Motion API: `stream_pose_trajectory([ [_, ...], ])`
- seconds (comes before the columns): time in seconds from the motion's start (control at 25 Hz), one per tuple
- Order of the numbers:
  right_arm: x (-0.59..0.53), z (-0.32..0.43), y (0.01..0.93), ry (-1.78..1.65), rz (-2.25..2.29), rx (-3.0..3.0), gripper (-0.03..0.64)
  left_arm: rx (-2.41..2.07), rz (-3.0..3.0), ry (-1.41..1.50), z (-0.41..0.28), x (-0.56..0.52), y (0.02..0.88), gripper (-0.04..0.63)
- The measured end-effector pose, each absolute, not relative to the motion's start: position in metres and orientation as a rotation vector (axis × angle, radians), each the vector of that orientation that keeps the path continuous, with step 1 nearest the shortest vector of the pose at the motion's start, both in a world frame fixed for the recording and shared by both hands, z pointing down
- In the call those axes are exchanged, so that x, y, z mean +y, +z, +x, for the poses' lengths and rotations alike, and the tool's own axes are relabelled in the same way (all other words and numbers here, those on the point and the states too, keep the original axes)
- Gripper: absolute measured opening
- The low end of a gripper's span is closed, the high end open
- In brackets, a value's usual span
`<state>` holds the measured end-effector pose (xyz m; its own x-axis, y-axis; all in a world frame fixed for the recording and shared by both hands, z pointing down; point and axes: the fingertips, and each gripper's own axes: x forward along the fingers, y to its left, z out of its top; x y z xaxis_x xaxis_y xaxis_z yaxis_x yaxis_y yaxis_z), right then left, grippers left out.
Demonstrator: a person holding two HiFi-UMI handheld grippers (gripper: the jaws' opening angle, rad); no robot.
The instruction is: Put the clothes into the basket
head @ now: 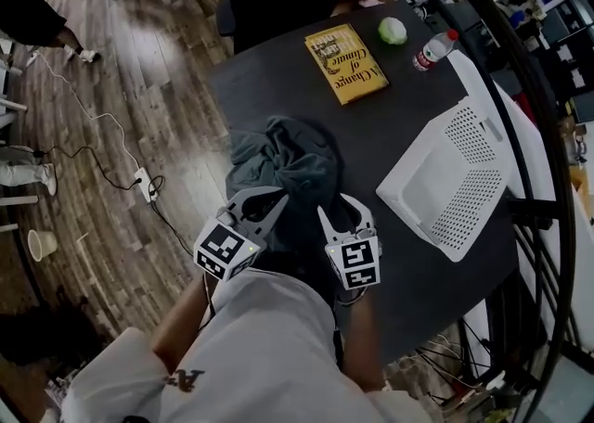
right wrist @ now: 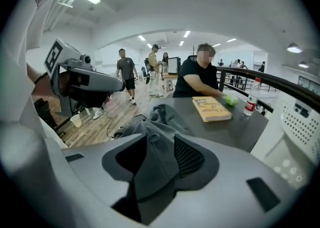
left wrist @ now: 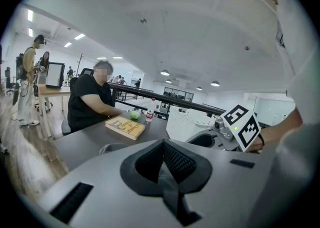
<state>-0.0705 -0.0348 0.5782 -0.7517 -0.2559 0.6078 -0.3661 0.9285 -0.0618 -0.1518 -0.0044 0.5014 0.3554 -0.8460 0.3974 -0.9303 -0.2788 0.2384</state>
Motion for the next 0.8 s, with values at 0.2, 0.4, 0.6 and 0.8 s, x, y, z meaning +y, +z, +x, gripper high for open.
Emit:
stream_pose_trajectory([
  [0.2,-0.020,-0.079,0.610,0.255,0.317,-2.400,0.261,-1.528,2.186,0.280,-0.152,-0.006,0.511,0.005],
  [0.4,-0.007,-0.084,0.635,0.213,0.198,-2.324,0.350,-1.512,2.179,0.301,-0.149,-0.006,0.517,0.005],
  [0.6,0.003,-0.092,0.662,0.184,0.093,-2.269,0.417,-1.510,2.171,0.313,-0.149,-0.006,0.522,0.005],
  [0.8,0.003,-0.097,0.681,0.184,0.055,-2.241,0.420,-1.517,2.153,0.322,-0.152,-0.004,0.526,0.005],
])
